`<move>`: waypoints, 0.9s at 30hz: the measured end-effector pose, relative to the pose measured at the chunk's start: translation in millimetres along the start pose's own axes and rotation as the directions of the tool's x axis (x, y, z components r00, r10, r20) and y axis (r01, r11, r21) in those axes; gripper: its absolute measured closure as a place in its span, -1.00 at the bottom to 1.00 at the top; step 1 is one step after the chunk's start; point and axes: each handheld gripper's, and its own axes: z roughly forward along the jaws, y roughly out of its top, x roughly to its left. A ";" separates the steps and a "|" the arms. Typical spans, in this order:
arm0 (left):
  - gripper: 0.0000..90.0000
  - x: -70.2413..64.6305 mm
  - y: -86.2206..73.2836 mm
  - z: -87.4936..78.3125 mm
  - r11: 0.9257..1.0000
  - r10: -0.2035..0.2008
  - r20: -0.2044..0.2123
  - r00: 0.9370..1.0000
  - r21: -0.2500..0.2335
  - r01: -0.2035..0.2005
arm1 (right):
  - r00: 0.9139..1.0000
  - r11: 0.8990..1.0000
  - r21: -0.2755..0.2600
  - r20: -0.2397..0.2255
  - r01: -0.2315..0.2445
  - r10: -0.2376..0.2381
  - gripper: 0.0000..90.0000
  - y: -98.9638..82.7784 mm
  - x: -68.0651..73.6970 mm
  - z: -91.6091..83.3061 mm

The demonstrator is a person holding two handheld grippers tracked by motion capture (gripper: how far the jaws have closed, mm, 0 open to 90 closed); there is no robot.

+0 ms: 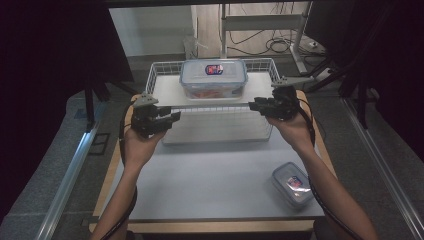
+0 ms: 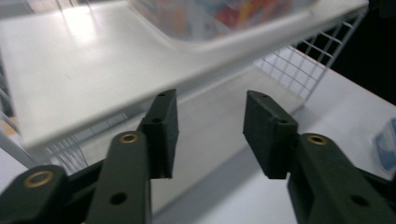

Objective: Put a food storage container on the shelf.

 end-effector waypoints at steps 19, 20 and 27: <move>-0.43 -43.6 -76.4 -15.8 0.996 0.074 0.003 0.997 0.044 -0.074 | 0.998 0.997 0.059 -0.028 0.054 -0.053 -0.10 -77.3 29.3 -14.1; -0.46 -45.6 -81.3 -16.7 0.996 0.075 0.003 0.997 0.047 -0.075 | 0.998 0.997 0.061 -0.032 0.053 -0.051 -0.12 -80.4 29.9 -14.3; -0.67 -50.2 -107.4 -21.3 0.994 0.074 0.000 0.997 0.078 -0.074 | 0.997 0.997 0.063 -0.053 0.054 -0.051 -0.27 -113.3 35.9 -18.8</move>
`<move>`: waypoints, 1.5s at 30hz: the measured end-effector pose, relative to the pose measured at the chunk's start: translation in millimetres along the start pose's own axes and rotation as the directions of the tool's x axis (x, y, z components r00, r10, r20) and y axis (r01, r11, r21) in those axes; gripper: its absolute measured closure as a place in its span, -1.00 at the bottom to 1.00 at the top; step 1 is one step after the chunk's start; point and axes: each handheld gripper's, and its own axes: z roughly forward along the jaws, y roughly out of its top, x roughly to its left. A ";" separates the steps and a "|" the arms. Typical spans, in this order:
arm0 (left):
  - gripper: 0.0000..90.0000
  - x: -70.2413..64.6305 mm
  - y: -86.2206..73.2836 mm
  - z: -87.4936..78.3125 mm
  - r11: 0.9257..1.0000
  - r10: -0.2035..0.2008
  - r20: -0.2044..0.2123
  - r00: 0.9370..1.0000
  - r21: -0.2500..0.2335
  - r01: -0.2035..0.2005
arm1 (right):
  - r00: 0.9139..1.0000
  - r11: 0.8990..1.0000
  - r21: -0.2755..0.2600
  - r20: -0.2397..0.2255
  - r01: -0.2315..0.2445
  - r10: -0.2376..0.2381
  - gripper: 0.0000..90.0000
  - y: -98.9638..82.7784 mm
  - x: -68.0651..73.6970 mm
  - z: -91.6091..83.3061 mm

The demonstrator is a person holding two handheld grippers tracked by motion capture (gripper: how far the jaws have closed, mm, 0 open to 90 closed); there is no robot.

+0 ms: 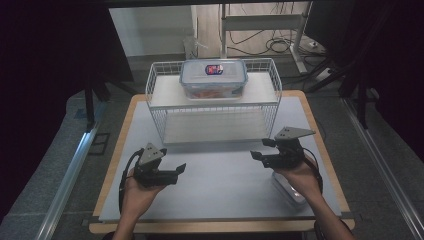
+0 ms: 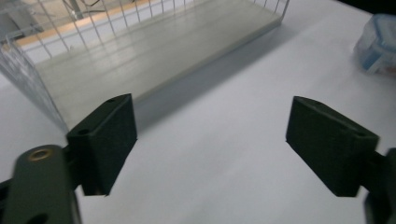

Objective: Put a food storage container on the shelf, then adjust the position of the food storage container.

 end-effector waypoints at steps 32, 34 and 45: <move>-1.00 -23.3 -61.1 9.1 0.998 0.045 -0.035 0.998 0.039 -0.044 | 0.995 0.995 0.096 0.095 -0.042 0.033 -0.85 -66.4 9.8 -4.2; -1.00 -24.0 -60.8 9.1 0.998 0.049 -0.037 0.998 0.040 -0.047 | 0.994 0.992 0.116 0.099 -0.051 0.039 -0.91 -67.7 8.2 -3.7; -1.00 -20.7 -60.6 6.3 0.998 0.043 -0.049 0.998 0.042 -0.041 | 0.987 0.987 0.156 0.159 -0.036 0.011 -0.08 -66.7 2.0 -24.0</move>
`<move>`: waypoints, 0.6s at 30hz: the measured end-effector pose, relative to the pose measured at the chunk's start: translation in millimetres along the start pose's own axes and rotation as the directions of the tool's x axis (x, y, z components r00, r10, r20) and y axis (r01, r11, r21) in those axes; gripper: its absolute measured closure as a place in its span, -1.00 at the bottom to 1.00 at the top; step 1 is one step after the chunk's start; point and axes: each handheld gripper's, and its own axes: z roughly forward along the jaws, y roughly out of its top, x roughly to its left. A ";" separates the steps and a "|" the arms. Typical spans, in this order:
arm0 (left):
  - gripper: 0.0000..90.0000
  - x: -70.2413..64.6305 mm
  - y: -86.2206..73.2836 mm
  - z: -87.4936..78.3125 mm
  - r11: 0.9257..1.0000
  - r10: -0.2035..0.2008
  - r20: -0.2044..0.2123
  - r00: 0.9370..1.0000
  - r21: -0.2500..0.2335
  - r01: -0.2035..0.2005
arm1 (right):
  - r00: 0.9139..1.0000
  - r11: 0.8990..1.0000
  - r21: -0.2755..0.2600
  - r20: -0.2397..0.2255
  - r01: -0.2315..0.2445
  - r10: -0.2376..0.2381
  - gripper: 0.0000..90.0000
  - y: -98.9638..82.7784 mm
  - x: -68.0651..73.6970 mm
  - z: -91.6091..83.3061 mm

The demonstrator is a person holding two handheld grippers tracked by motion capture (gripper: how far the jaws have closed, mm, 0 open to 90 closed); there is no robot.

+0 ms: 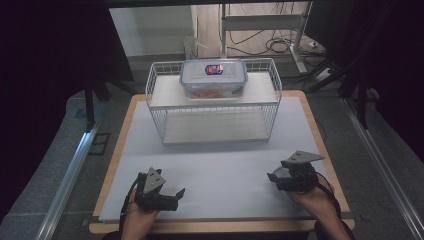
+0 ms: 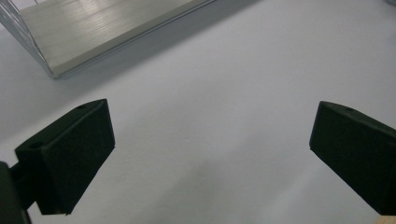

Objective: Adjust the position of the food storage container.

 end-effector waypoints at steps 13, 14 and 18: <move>-1.00 -0.6 0.7 -0.3 1.000 0.010 0.000 1.000 -0.004 -0.010 | 0.986 0.995 0.020 0.133 -0.101 0.098 0.98 -24.2 -40.5 -41.2; -0.99 -0.5 0.7 0.0 1.000 0.009 0.001 1.000 -0.004 -0.009 | 0.984 0.994 0.022 0.146 -0.109 0.104 0.98 -26.5 -43.9 -43.8; -0.99 -1.2 0.4 2.3 1.000 0.013 0.002 1.000 0.009 -0.013 | 0.975 0.989 0.046 0.179 -0.144 0.133 0.98 -39.5 -55.2 -49.1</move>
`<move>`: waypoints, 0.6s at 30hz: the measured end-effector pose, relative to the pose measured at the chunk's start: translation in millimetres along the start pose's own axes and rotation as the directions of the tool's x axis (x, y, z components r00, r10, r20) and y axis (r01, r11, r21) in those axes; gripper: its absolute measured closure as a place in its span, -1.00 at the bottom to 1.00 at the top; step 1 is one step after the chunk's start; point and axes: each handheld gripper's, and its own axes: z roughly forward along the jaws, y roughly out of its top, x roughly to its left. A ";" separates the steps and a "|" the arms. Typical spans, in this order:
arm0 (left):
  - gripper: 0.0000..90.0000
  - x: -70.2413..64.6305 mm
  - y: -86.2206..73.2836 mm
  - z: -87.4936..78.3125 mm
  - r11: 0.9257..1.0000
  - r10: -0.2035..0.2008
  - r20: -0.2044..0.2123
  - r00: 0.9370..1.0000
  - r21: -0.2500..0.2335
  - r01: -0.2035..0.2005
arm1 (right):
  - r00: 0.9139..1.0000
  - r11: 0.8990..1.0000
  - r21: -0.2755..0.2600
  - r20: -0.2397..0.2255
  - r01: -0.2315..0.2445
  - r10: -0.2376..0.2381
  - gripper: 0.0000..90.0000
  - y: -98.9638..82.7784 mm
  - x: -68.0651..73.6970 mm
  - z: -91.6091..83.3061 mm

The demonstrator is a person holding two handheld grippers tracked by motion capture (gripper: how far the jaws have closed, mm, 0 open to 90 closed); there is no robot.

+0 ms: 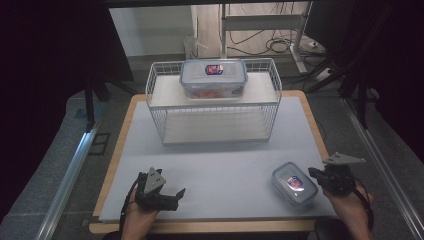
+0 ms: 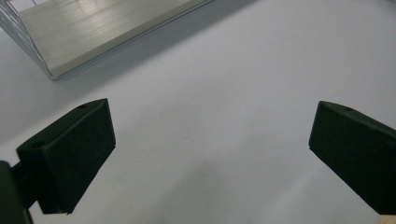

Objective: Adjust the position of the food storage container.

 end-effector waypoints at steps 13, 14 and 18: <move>-0.99 -3.8 1.2 4.1 1.000 0.012 0.006 1.000 0.011 -0.012 | 0.999 0.998 0.061 -0.015 -0.035 0.035 0.99 -15.8 -0.1 8.2; -0.99 -3.7 1.3 4.1 1.000 0.011 0.007 1.000 0.013 -0.011 | 0.999 0.998 0.058 -0.032 -0.035 0.037 0.99 -14.8 2.3 10.4; -0.99 -4.0 1.3 4.4 1.000 0.013 0.007 1.000 0.016 -0.013 | 0.998 0.998 0.058 -0.069 -0.008 0.012 0.99 -6.9 16.0 18.3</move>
